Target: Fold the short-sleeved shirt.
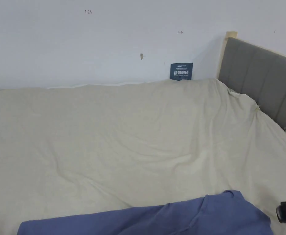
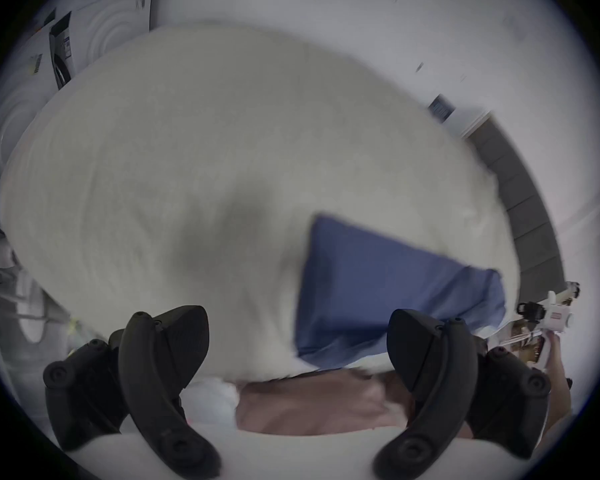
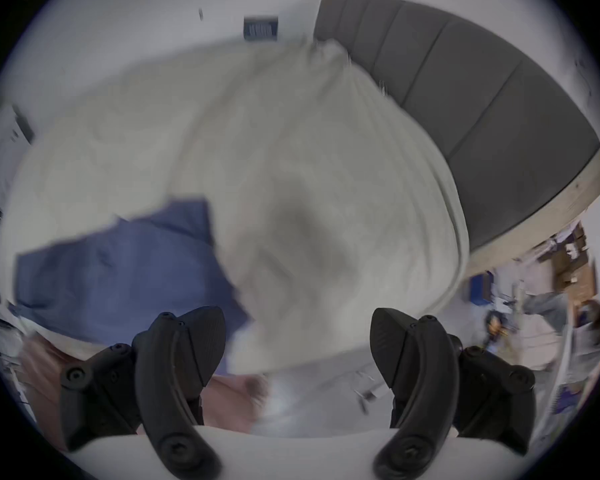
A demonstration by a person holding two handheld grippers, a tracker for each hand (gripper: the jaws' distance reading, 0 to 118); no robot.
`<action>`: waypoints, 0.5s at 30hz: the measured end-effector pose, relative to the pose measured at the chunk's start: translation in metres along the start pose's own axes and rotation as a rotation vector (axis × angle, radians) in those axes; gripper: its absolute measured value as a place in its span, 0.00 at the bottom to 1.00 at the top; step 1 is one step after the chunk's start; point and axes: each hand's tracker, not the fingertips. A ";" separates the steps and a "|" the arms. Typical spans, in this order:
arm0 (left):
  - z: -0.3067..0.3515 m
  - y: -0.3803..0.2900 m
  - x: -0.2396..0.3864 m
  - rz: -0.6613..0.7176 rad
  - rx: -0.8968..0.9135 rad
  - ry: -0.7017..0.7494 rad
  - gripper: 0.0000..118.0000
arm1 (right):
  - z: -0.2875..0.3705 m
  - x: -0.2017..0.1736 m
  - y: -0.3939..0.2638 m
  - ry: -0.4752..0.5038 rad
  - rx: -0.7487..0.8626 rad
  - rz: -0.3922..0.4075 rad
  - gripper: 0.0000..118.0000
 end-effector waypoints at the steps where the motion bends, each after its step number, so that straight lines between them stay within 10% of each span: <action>1: 0.015 -0.004 0.013 -0.026 0.089 -0.032 0.91 | 0.018 -0.007 -0.001 0.102 0.091 -0.029 0.76; 6: 0.064 -0.024 0.069 -0.181 0.472 -0.038 0.71 | 0.084 -0.059 -0.013 0.388 0.451 -0.138 0.52; 9: 0.069 -0.029 0.089 -0.221 0.572 0.019 0.00 | 0.104 -0.097 -0.020 0.403 0.612 -0.108 0.03; 15: 0.077 -0.049 0.095 -0.269 0.767 0.118 0.00 | 0.117 -0.137 -0.043 0.443 0.796 -0.123 0.01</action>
